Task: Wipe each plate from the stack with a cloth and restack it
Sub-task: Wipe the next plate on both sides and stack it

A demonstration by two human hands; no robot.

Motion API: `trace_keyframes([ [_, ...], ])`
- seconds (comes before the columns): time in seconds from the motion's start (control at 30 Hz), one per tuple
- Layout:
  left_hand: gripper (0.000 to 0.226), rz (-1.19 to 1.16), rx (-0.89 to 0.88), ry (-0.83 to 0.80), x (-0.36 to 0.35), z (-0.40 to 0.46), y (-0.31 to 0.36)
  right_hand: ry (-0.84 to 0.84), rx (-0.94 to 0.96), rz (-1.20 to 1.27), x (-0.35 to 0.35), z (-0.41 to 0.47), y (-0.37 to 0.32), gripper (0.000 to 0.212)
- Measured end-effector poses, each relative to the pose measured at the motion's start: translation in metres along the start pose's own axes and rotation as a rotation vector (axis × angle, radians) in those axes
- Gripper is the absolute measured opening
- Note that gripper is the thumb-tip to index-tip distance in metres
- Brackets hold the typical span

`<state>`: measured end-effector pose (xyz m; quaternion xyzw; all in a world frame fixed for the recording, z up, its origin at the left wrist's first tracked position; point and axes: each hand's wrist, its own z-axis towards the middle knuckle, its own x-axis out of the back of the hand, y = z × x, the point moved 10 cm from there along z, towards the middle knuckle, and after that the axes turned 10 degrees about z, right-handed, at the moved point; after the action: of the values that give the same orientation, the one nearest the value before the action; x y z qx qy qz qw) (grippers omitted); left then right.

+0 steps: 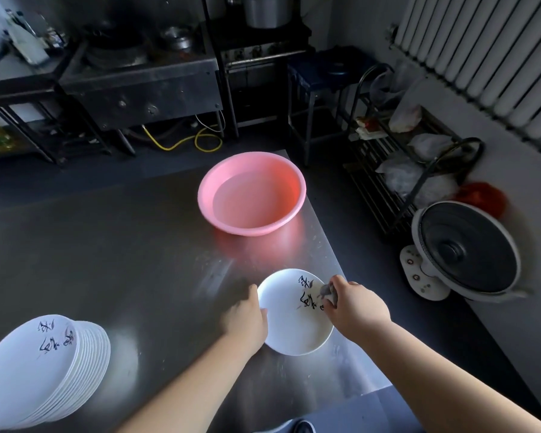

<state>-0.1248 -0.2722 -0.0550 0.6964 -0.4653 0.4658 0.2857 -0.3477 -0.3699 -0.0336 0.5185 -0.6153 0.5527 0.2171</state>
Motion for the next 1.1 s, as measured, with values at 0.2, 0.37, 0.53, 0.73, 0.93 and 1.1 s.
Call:
trace_keyframes([
  [0.2, 0.062, -0.103, -0.008, 0.019, 0.014, -0.011, -0.03, 0.025, 0.056, -0.059, 0.004, -0.008, -0.041, 0.025],
  [0.37, 0.038, -0.182, 0.043, 0.106, 0.035, -0.039, -0.113, -0.081, 0.108, 0.018, -0.031, -0.01, -0.11, 0.022],
  [0.53, 0.039, -0.213, 0.194, 0.16, 0.029, -0.068, -0.238, -0.132, 0.175, 0.057, -0.083, -0.015, -0.197, 0.032],
  [0.73, 0.034, -0.225, 0.368, 0.217, 0.011, -0.111, -0.376, -0.256, 0.283, 0.068, -0.149, -0.034, -0.305, 0.034],
  [0.93, 0.043, -0.265, 0.564, 0.28, -0.01, -0.143, -0.477, -0.328, 0.337, 0.032, -0.207, -0.06, -0.39, 0.031],
  [1.1, 0.031, -0.308, 0.574, 0.221, -0.035, -0.145, -0.516, -0.352, 0.321, 0.01, -0.244, -0.071, -0.426, 0.032],
])
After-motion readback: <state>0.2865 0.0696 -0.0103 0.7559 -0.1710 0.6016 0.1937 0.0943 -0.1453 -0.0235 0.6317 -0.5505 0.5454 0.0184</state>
